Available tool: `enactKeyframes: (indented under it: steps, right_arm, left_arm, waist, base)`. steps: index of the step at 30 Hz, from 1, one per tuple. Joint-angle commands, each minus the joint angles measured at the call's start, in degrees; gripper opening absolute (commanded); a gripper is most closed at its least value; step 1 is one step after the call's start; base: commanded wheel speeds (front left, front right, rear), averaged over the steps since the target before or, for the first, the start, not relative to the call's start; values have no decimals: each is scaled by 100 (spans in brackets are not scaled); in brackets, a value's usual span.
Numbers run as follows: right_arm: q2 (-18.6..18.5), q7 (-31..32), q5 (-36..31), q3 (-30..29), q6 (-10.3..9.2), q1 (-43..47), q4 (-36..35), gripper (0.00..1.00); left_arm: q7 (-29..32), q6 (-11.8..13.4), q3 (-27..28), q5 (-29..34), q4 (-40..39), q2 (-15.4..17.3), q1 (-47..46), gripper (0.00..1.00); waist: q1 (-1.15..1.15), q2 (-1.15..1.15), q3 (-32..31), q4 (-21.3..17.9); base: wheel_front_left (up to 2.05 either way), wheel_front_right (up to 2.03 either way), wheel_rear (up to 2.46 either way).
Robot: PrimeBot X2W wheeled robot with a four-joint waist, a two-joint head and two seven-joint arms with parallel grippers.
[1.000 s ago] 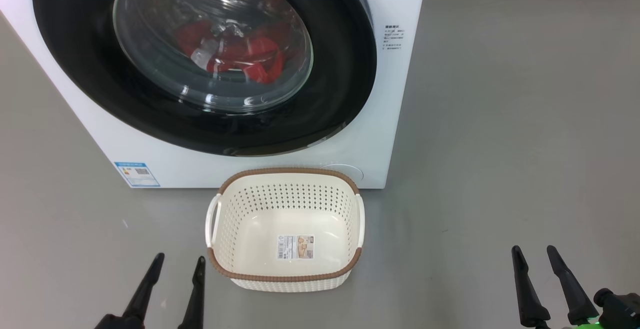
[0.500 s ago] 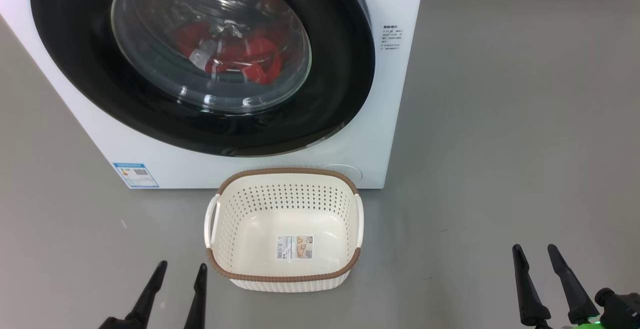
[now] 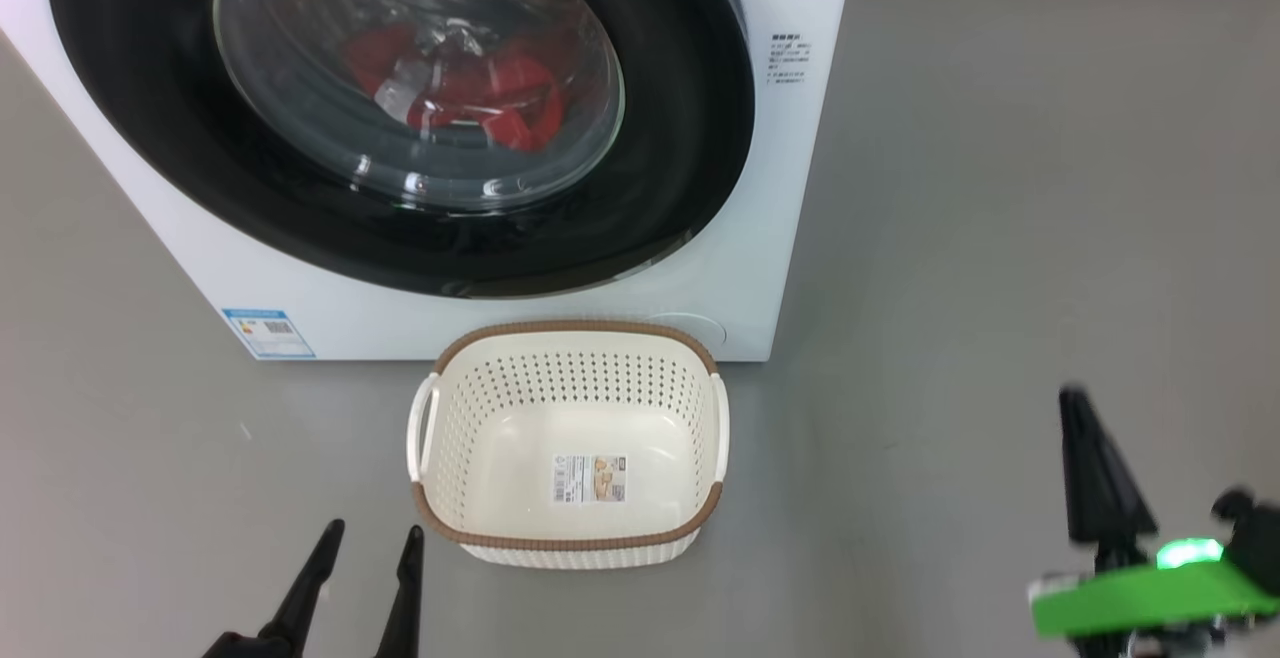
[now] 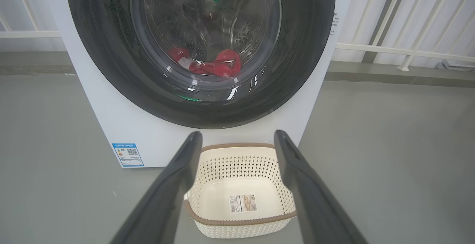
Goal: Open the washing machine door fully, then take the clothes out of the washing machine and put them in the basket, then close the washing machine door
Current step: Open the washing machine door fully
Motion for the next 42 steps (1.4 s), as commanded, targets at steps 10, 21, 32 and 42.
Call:
enactKeyframes:
  steps: [10,21,32,42]
  right_arm:
    - [-97,-52,649,184,5,-1924,-111,0]
    - [-700,-52,1471,598,5,-3604,742,0]
    - [-1247,468,2861,1301,5,-4829,1531,0]
    - [-1575,1871,4353,1595,5,-5782,2032,0]
  left_arm:
    - [-70,-32,-91,-149,-194,113,-473,100]
    - [-70,-32,-399,-355,-172,149,-933,100]
    - [-70,-32,-653,-496,-93,193,-1294,100]
    - [-70,-32,-839,-599,-17,188,-1514,100]
  waist:
    - [0,0,409,257]
    - [0,0,971,684]
    - [0,0,1425,928]
    - [0,0,1710,1095]
  base:
    - [0,0,0]
    - [0,0,0]
    - [0,0,0]
    - [0,0,0]
